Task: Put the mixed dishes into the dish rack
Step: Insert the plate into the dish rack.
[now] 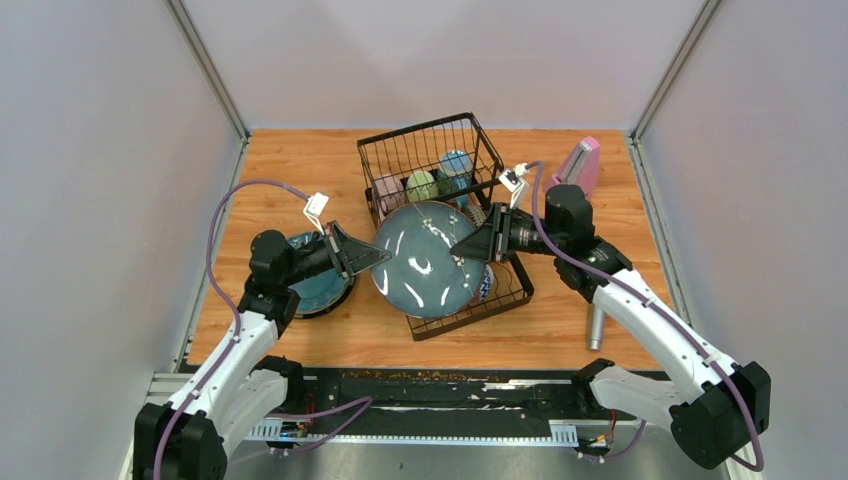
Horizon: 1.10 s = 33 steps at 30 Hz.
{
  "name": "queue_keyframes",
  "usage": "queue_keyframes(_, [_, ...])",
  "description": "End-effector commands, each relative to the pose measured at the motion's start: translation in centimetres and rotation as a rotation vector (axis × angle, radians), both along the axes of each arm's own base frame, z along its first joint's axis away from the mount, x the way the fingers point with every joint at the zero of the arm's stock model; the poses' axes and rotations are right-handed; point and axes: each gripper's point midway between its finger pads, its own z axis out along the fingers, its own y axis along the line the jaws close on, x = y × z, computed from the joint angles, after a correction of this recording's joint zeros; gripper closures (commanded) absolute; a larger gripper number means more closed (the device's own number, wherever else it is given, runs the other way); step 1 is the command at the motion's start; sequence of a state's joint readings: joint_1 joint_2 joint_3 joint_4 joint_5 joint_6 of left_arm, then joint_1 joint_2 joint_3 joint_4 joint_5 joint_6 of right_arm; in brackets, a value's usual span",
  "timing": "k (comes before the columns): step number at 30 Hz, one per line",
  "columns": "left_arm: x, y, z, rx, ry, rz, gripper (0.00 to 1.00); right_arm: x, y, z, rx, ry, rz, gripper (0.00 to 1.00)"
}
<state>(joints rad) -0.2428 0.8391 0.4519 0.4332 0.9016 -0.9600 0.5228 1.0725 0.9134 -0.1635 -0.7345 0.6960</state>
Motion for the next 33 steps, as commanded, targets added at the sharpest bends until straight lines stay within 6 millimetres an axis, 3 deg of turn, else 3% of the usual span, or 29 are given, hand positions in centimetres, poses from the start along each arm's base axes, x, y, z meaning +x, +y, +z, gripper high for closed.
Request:
queue_keyframes(1, [-1.5,-0.8,4.3,-0.067,-0.18,-0.064,1.0,-1.5,1.1,2.4,0.08,-0.042,0.076,0.77])
queue_keyframes(12, [-1.3,-0.8,4.6,-0.078,-0.177,-0.052,1.0,-1.2,1.0,1.3,-0.034,-0.113,0.05,0.77])
queue_keyframes(15, [-1.2,-0.8,4.5,-0.078,-0.172,-0.051,1.0,-1.5,1.1,1.0,-0.062,-0.137,0.063,0.83])
queue_keyframes(19, [-1.1,-0.8,4.4,-0.076,-0.17,-0.046,1.0,-1.5,1.0,1.1,-0.08,-0.173,0.054,0.98])
queue_keyframes(22, [-0.9,-0.7,4.0,-0.066,-0.154,-0.032,0.97,-1.2,0.7,1.8,-0.09,-0.206,0.025,1.0])
queue_keyframes(23, [-0.7,-0.6,3.9,-0.059,-0.159,-0.023,0.92,-1.0,0.4,2.2,-0.096,-0.224,0.0,1.0])
queue_keyframes(24, [-0.7,-0.6,3.6,-0.049,-0.144,-0.015,0.77,-0.4,0.0,2.6,-0.111,-0.242,-0.045,1.0])
queue_keyframes(25, [-0.5,-0.5,3.4,-0.034,-0.153,-0.005,0.7,0.1,-0.4,3.0,-0.125,-0.262,-0.084,1.0])
queue_keyframes(26, [-0.6,-0.4,3.1,-0.019,-0.139,0.001,0.51,0.5,-0.9,3.1,-0.147,-0.273,-0.118,1.0])
queue_keyframes(28, [-0.4,-0.1,3.1,0.005,-0.145,0.031,0.25,1.3,-1.9,3.8,-0.177,-0.307,-0.183,1.0])
queue_keyframes(30, [-0.2,0.4,3.3,0.022,-0.156,0.079,0.1,1.7,-2.9,4.4,-0.2,-0.341,-0.235,1.0])
queue_keyframes(33, [0.4,1.3,2.9,0.094,-0.156,0.152,0.01,2.0,-4.5,5.4,-0.245,-0.39,-0.301,1.0])
